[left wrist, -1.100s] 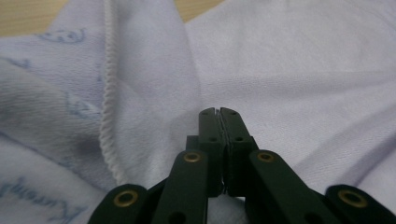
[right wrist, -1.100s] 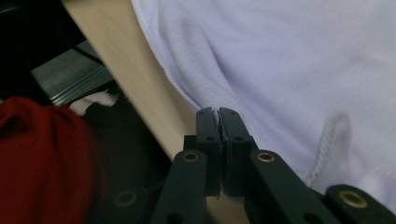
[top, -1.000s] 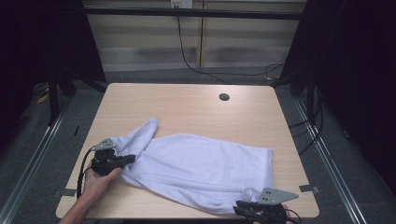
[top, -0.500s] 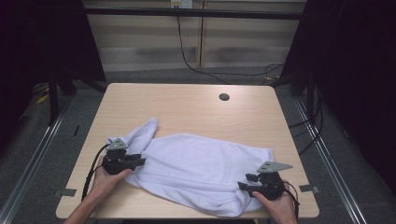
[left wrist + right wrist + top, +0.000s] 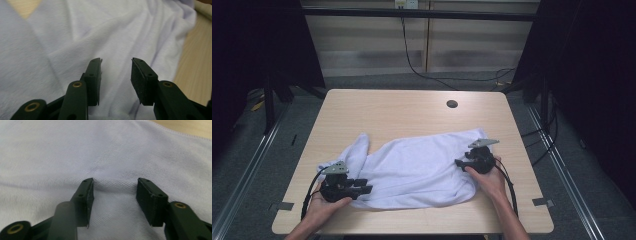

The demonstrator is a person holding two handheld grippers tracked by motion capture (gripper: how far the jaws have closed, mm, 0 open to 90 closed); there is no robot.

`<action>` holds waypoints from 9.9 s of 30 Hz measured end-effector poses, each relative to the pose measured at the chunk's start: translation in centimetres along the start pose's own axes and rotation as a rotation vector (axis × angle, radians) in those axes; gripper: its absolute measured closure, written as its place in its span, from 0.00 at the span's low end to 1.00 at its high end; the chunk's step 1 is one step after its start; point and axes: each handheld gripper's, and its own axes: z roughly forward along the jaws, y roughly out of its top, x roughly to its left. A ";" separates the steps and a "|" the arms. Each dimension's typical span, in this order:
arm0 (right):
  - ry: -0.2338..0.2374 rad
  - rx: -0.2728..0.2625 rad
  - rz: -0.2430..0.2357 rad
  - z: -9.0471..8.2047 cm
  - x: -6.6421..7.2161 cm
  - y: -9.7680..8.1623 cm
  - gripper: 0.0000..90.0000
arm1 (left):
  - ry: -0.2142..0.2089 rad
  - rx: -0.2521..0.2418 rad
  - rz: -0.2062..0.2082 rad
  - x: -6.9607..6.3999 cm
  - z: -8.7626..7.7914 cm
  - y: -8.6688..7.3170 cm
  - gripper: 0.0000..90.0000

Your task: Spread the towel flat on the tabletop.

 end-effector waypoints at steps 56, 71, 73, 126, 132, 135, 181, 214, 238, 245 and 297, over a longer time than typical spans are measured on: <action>0.090 -0.009 -0.069 -3.6 10.6 -4.3 0.55 | 0.139 -0.072 -0.113 5.7 -1.0 0.2 0.64; 0.011 -0.058 0.034 0.0 -0.5 -0.7 0.60 | 0.075 -0.143 -0.081 3.8 -1.7 1.3 0.60; -0.026 -0.056 0.064 0.1 -1.4 -0.5 0.60 | 0.109 -0.163 -0.123 4.5 -2.3 0.9 0.60; 0.168 -0.086 -0.031 -11.5 9.3 -8.7 0.78 | -0.168 -0.117 0.098 -3.9 -0.3 2.4 0.60; 0.181 -0.144 -0.051 -8.0 8.7 -3.7 0.70 | -0.051 -0.147 0.030 -0.5 -1.7 2.7 0.59; 0.185 -0.130 -0.075 -4.4 8.3 -0.2 0.65 | 0.007 -0.123 -0.016 1.5 -0.9 2.7 0.60; 0.339 -0.255 -0.068 -15.0 13.3 -9.3 0.75 | -0.167 -0.131 0.109 -4.4 -7.6 -3.5 0.82; 0.145 -0.169 -0.019 -7.9 7.7 -4.2 0.98 | 0.016 0.075 0.107 1.1 2.5 1.1 0.86; 0.031 -0.227 0.032 -14.4 7.9 -9.0 0.70 | -0.050 0.071 0.124 -0.2 3.5 4.0 0.74; 0.062 -0.165 0.017 -10.8 6.9 -7.1 0.70 | -0.001 0.159 0.161 0.4 9.1 7.1 0.76; 0.124 -0.119 -0.143 -5.5 6.6 -1.0 0.53 | 0.085 0.017 0.065 1.5 2.1 1.3 0.65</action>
